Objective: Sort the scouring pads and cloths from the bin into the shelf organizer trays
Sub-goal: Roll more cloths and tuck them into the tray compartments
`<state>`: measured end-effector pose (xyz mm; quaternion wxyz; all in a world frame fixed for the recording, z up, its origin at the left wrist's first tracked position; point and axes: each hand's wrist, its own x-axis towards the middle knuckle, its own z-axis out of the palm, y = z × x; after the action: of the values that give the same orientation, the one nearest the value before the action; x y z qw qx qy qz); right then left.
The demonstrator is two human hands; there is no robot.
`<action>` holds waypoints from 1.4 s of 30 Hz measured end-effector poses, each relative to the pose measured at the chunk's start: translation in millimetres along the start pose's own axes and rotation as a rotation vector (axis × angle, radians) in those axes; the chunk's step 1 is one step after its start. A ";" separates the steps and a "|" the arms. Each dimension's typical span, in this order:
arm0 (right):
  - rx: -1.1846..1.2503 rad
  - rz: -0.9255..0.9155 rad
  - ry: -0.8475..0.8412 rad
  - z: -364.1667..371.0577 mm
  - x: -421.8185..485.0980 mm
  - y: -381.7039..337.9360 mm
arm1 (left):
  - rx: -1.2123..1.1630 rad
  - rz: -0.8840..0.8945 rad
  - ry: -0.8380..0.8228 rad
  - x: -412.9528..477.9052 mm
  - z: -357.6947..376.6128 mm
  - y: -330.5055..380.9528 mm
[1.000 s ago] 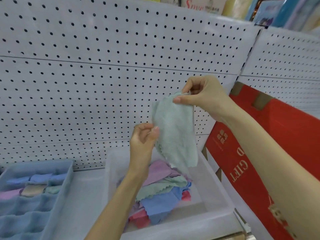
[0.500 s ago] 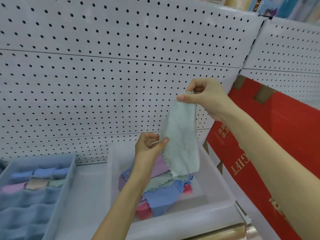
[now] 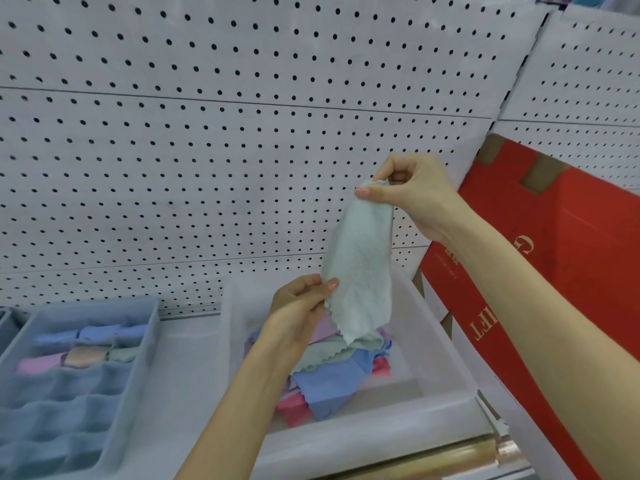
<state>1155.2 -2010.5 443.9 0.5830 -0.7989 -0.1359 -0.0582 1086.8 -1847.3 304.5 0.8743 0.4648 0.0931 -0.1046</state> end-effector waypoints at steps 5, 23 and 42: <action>0.048 0.029 0.017 0.8 -0.2 10.1 | -0.004 0.071 -0.009 0.7 0.9 7.9; 0.528 0.553 -0.469 58.6 -70.6 138.1 | 0.529 0.140 -0.021 6.2 -3.3 54.6; 1.005 0.822 -0.382 89.1 -91.0 124.1 | 0.425 -0.023 0.009 -3.7 -56.2 24.9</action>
<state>1097.7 -1974.8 279.4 0.8242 -0.4136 0.0679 0.3808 1086.3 -1786.5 294.3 0.7550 0.6380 0.0783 -0.1298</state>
